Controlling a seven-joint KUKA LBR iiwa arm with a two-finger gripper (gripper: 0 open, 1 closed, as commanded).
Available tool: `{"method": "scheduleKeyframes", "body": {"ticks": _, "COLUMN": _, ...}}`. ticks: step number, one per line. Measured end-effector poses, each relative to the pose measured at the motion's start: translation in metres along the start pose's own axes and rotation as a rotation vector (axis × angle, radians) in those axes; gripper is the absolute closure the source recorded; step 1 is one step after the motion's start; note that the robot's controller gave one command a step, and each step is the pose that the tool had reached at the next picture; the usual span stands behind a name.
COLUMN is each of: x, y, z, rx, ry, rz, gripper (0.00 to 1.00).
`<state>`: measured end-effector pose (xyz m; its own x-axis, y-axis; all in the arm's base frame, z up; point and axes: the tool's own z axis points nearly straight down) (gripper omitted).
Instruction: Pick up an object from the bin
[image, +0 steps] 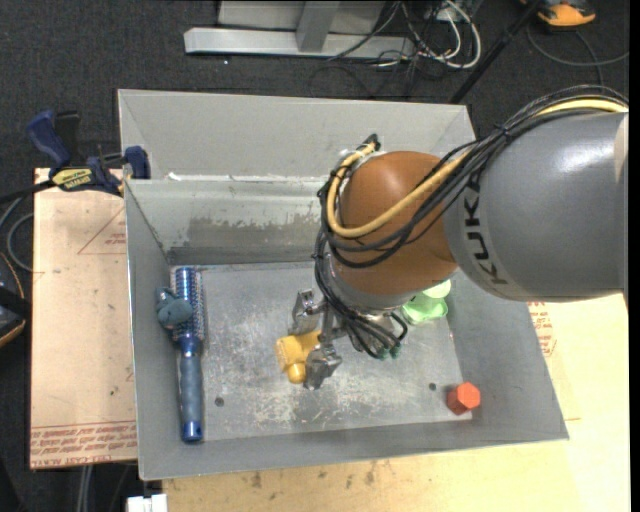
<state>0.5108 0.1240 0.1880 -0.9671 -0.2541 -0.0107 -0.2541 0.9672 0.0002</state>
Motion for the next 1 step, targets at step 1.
{"method": "scheduleKeyframes", "body": {"ticks": 1, "x": 0.0008, "y": 0.007, "z": -0.1142, "rx": 0.0, "ry": -0.002, "rz": -0.019, "gripper": 1.0}}
